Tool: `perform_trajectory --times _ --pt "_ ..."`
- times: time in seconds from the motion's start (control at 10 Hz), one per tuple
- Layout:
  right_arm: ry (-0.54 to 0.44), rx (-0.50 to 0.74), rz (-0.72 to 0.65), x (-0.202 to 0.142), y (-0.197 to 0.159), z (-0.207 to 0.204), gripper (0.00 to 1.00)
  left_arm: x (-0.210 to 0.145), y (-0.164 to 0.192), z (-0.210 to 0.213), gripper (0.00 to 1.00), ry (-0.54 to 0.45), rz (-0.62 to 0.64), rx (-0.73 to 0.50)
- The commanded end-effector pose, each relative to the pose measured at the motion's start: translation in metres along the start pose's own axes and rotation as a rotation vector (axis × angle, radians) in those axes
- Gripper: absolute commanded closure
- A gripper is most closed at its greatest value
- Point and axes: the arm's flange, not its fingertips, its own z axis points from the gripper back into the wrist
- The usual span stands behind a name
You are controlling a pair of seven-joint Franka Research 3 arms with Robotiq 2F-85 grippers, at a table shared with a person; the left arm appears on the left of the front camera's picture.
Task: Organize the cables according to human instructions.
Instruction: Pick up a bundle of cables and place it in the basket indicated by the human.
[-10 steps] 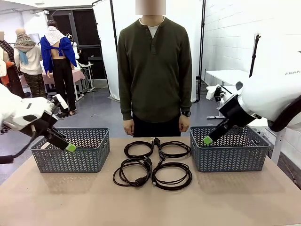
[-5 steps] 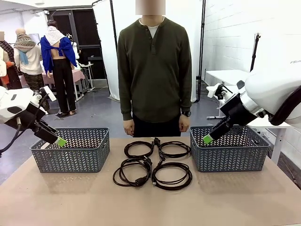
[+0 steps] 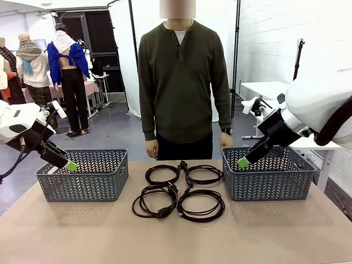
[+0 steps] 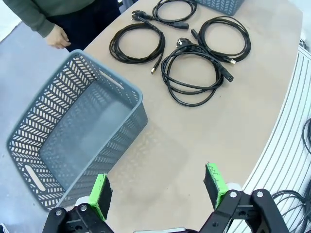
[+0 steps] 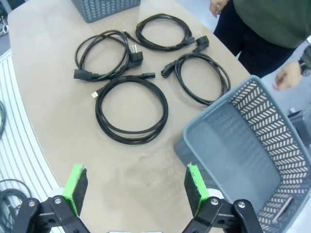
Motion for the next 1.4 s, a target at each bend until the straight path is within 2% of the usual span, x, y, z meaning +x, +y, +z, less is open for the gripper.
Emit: perform_trajectory --times 0.0,1.3 --pt "-0.012 0.011 0.001 -0.0005 -0.0023 -0.0027 0.00 -0.0019 0.0025 -0.0014 0.00 -0.009 0.007 -0.009" --pt "-0.012 0.011 0.001 -0.0005 -0.0023 -0.0027 0.00 -0.0019 0.0025 -0.0014 0.00 -0.009 0.007 -0.009"
